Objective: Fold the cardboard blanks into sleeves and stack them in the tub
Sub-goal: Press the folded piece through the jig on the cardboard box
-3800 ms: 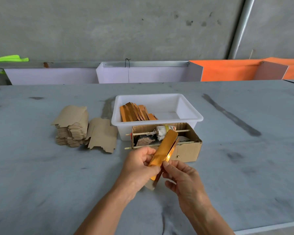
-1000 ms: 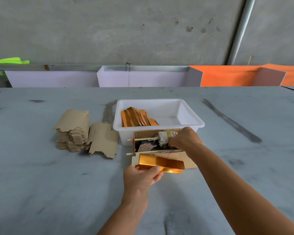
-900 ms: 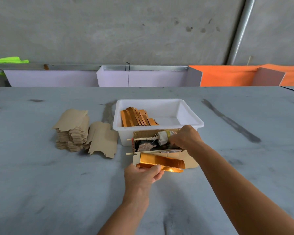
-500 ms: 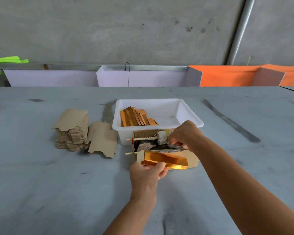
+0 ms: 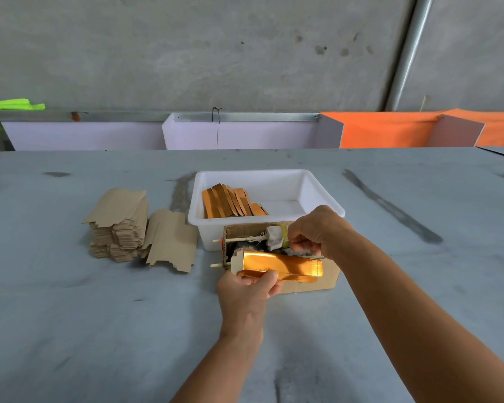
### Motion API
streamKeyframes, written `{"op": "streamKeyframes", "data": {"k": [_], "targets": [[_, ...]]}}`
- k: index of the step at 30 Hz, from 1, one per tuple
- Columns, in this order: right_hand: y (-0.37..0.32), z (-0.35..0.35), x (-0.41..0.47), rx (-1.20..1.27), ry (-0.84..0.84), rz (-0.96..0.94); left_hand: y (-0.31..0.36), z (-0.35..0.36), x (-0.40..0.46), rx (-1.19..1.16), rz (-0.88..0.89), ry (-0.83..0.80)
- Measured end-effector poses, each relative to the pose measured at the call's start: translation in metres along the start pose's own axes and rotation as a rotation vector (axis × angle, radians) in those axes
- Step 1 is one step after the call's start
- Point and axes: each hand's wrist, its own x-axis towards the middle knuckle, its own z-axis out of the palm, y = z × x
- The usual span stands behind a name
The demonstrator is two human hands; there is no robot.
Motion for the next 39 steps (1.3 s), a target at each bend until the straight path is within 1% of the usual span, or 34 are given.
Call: {"op": "streamKeyframes", "data": {"k": [7, 14, 18, 25, 30, 35, 39], "targets": [[0.003, -0.002, -0.004, 0.062, -0.003, -0.011, -0.01, -0.005, 0.006, 0.106, 0.016, -0.023], [0.008, -0.007, -0.012, 0.073, -0.029, -0.018, -0.014, -0.013, 0.014, 0.227, 0.044, -0.067], [0.02, -0.008, -0.021, 0.104, -0.021, -0.059, -0.016, -0.014, 0.015, 0.217, 0.04, -0.067], [0.044, -0.004, -0.033, 0.197, 0.054, -0.096, -0.021, -0.016, 0.016, 0.226, 0.038, -0.077], [0.052, 0.0, -0.033, 0.236, 0.047, -0.09, -0.021, -0.015, 0.017, 0.207, 0.041, -0.076], [0.057, -0.002, -0.032, 0.23, 0.039, -0.064, -0.021, -0.016, 0.017, 0.2, 0.033, -0.079], [0.058, -0.003, -0.032, 0.223, 0.045, -0.078, -0.021, -0.015, 0.018, 0.204, 0.023, -0.07]]}}
